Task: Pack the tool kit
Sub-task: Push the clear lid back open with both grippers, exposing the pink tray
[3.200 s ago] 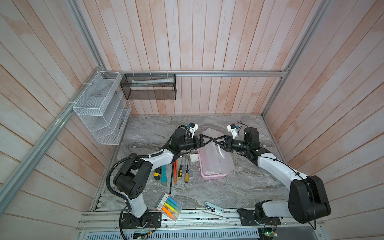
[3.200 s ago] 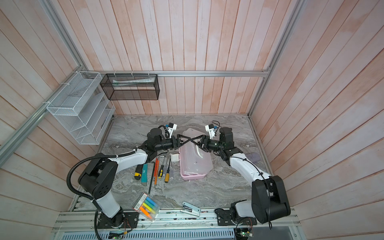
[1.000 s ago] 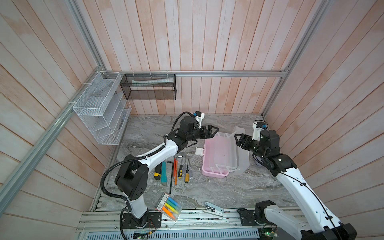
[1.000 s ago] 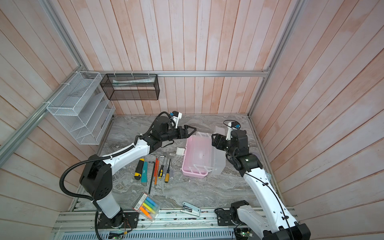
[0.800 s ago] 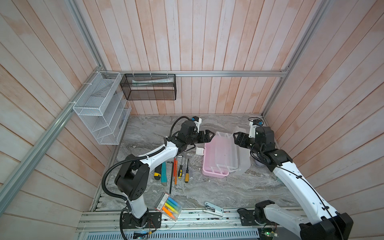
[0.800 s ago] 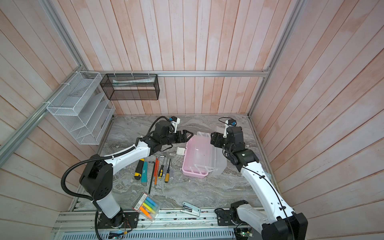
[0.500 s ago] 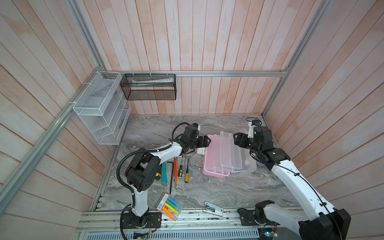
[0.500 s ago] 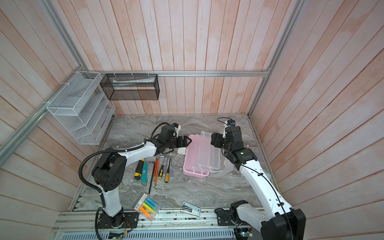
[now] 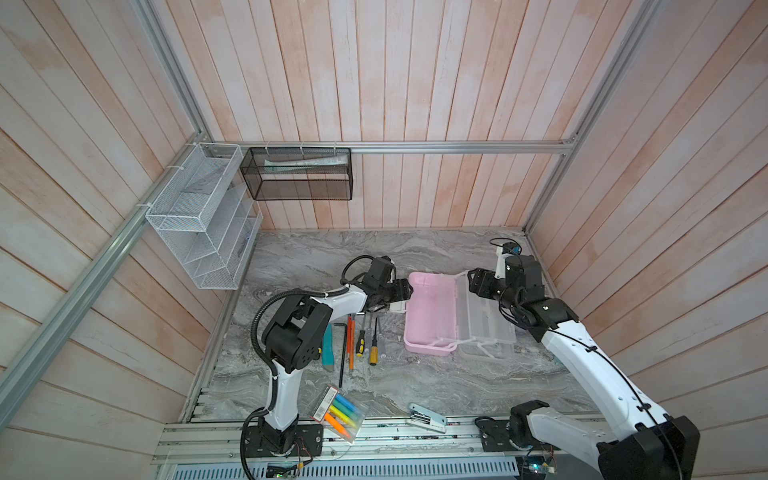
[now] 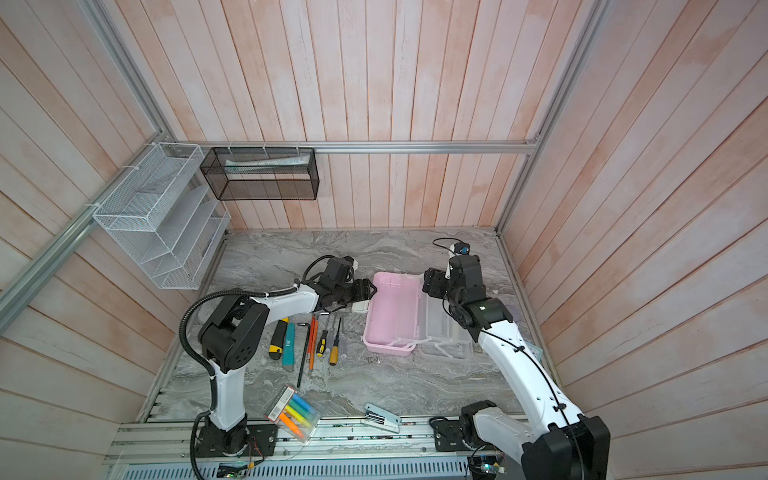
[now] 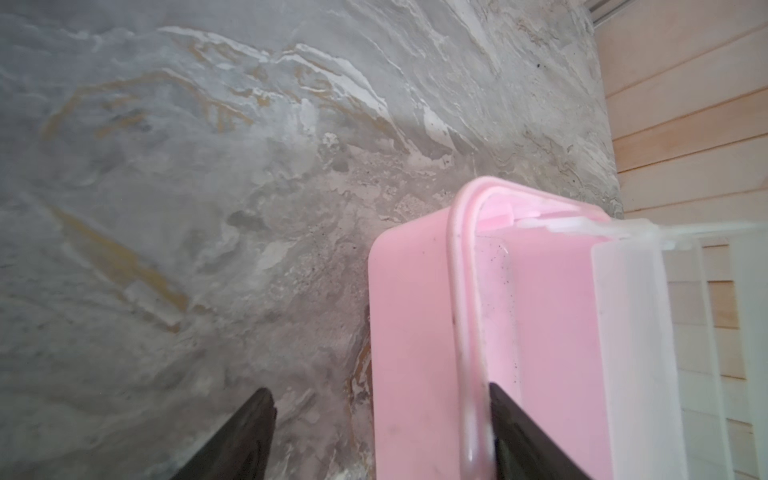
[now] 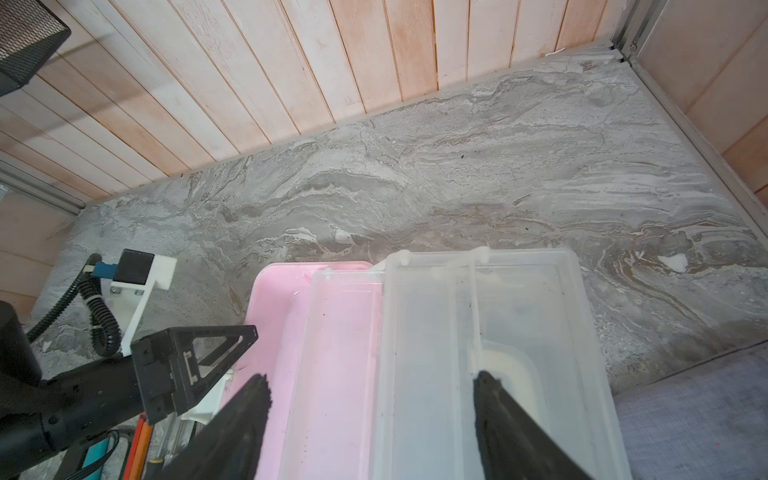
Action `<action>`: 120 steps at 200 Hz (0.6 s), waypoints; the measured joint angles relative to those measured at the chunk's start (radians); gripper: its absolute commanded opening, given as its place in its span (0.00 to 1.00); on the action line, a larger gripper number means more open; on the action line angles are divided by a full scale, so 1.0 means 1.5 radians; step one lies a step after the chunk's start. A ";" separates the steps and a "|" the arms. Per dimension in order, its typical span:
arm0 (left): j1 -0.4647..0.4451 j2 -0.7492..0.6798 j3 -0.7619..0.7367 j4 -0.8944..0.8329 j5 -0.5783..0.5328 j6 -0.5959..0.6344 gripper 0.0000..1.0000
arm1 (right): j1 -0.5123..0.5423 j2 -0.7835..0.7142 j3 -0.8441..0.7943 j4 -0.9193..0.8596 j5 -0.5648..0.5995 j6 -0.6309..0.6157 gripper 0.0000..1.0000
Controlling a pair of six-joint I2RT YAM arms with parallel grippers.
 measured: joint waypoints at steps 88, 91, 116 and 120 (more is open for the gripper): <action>0.006 -0.108 -0.136 0.024 -0.066 -0.039 0.89 | 0.000 0.004 -0.007 0.013 -0.023 0.000 0.74; 0.006 -0.110 -0.135 0.021 -0.070 -0.034 0.90 | 0.000 0.005 -0.007 0.014 -0.026 0.000 0.74; 0.011 -0.132 -0.114 -0.022 -0.104 -0.004 0.92 | 0.003 0.010 -0.007 0.024 -0.045 0.001 0.73; 0.013 -0.138 -0.109 -0.028 -0.110 0.004 0.92 | 0.006 0.012 -0.007 0.026 -0.047 0.001 0.73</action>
